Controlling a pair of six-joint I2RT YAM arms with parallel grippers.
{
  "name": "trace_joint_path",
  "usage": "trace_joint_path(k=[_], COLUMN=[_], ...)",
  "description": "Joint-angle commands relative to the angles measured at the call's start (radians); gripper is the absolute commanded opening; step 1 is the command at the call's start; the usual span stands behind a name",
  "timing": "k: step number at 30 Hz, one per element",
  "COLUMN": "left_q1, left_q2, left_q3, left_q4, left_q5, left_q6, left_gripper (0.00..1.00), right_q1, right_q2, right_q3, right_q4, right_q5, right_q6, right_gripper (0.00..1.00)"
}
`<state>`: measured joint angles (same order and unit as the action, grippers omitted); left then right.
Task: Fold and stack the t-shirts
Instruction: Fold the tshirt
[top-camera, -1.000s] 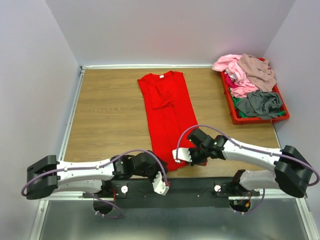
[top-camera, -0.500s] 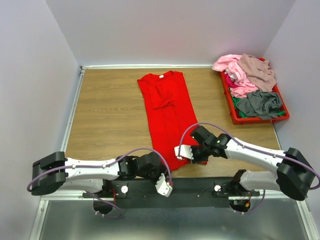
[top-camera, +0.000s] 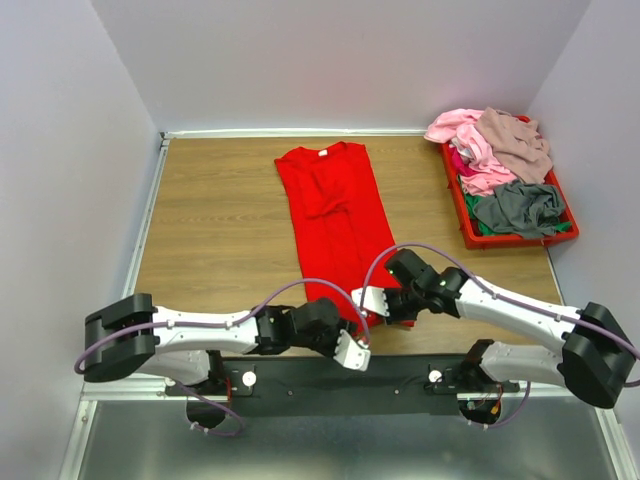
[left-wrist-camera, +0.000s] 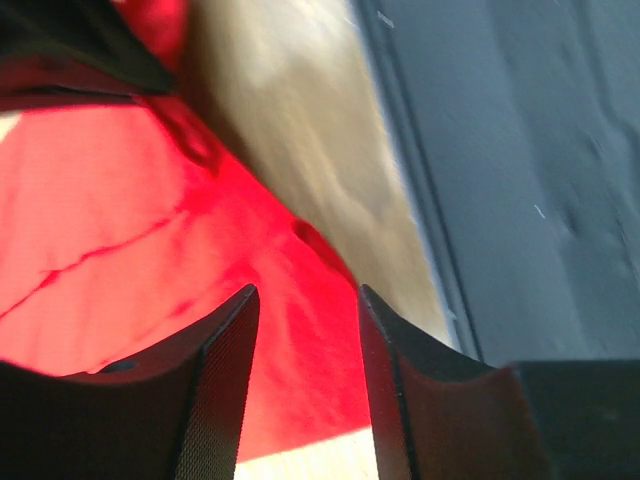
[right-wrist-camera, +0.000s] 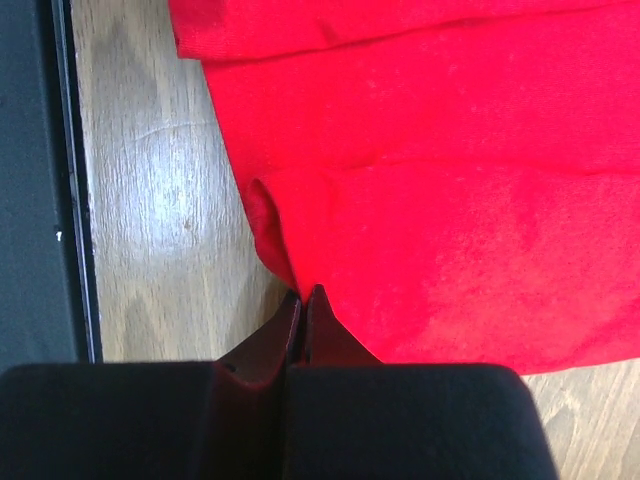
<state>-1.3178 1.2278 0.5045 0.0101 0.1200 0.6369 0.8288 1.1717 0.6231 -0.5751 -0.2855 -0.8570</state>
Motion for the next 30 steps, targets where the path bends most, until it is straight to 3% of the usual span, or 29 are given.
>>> trace_joint_path(k=[1,4,13,18,21,25,30], left_q1=[-0.006,-0.011,-0.127,-0.198,-0.23,-0.353,-0.356], left_q2=[0.047,0.082,-0.053,-0.035,0.013,0.048,0.09], left_q3=[0.107,0.207,0.223,0.288,0.35,0.385,0.436], left_q4=[-0.065,-0.12,-0.102,-0.13,-0.199,-0.254,-0.364], left_q5=[-0.072,-0.11,-0.256,-0.324,-0.361,-0.552,-0.617], left_q6=[-0.114,-0.222,-0.318,-0.422,-0.56,-0.696,-0.94], left_gripper=[0.49,0.5,0.55,0.56,0.57,0.58,0.58], right_q1=[-0.01,-0.013,-0.022,-0.031,-0.037,-0.046,-0.048], right_q2=[-0.023,-0.024,-0.024,-0.026,-0.026,-0.026,-0.009], right_q3=[0.0,-0.002,-0.002,-0.003,-0.002,-0.003,0.003], right_q4=[-0.016,-0.017,-0.019,-0.016,-0.017,-0.016,-0.017], right_q5=[-0.024,-0.026,-0.026,-0.023,-0.023,-0.024,-0.029], right_q6=[-0.008,-0.008,-0.01,-0.011,-0.01,-0.01,-0.014], right_gripper=[0.0,0.0,0.0,0.0,0.0,0.01,0.0])
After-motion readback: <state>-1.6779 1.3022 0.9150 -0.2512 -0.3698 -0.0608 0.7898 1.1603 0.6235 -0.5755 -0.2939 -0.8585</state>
